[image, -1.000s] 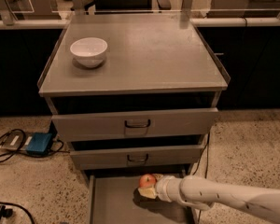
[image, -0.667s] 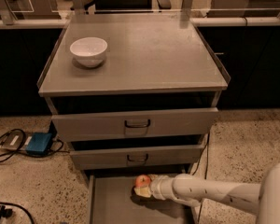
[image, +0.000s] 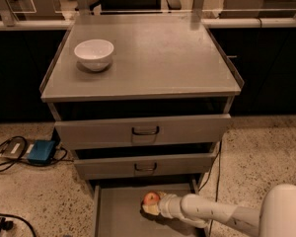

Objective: Place apple into bottom drawer

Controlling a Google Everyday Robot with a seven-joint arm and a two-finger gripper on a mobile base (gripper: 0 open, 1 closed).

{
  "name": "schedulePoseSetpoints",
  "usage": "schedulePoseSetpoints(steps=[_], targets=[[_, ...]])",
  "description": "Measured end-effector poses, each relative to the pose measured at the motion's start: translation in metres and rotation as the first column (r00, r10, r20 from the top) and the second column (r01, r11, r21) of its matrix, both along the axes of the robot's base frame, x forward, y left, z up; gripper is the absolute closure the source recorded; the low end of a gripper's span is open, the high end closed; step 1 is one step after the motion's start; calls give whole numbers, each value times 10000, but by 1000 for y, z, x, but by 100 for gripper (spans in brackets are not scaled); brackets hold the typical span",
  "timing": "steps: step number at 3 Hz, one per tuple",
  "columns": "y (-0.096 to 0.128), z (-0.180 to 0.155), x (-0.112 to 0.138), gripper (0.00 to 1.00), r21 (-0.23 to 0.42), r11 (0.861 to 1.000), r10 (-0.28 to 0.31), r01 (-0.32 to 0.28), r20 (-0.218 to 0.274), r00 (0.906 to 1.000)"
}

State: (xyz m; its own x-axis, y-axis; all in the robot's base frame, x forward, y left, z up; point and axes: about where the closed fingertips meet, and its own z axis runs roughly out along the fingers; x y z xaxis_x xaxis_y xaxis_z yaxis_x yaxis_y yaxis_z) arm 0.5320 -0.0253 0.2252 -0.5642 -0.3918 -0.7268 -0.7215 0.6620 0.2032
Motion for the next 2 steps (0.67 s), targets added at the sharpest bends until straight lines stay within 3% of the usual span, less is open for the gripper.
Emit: schedulePoseSetpoints(steps=[1,2], targets=[[-4,-23,3,100,34,9998,-175,174,132,9998],[-7,-49,5,100,-9,9995,-330,330,-39,9994]])
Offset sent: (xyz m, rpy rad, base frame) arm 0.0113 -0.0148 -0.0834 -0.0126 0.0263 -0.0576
